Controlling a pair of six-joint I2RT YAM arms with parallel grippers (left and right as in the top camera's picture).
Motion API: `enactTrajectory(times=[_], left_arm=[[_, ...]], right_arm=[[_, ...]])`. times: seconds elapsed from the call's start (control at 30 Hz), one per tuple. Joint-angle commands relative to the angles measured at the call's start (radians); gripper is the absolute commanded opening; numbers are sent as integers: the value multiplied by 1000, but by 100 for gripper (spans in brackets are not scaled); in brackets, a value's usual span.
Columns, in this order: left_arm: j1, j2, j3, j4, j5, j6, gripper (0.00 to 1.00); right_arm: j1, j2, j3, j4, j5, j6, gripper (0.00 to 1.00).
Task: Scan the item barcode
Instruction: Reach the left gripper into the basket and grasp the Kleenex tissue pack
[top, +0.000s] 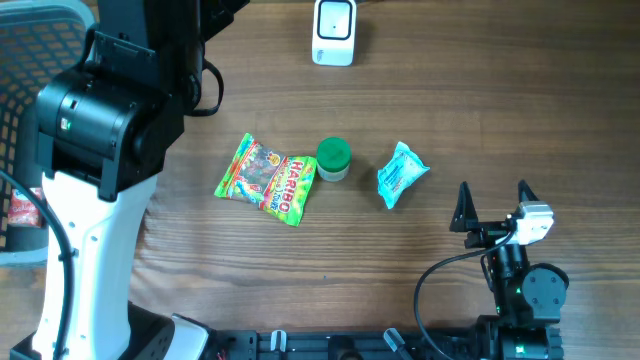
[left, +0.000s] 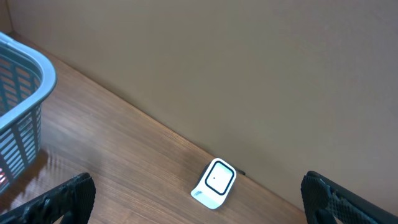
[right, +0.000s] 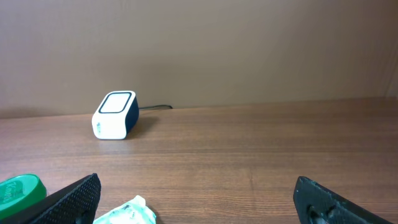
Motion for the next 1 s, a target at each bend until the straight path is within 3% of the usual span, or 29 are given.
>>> enactTrajectory(times=[0.0,0.17,0.33,0.47,0.57,0.67,0.77,0.97], left_arm=[[6,-21,1,17,-50,16,100],[95,-48,1,53,-166,70,100],[375,-76,1,-82,-146,-113,100],[613,-58,1,-277,16,-349,100],[729,-19,-18,-364,74,-388,100],[765,18,-89,-395,40,-396,100],[787,33,-232,-391,-21,-523,100],[799,33,-542,-233,-141,-543,100]], right_arm=[[5,-6,-1,3,-15,-10,100],[5,-6,-1,3,-15,-10,100],[5,-6,-1,3,-15,-10,99],[5,-6,-1,3,-15,-10,100],[5,-6,-1,3,-15,-10,100],[5,-6,-1,3,-15,-10,100],[5,-6,-1,3,-15,-10,100],[5,-6,-1,3,-15,-10,100]])
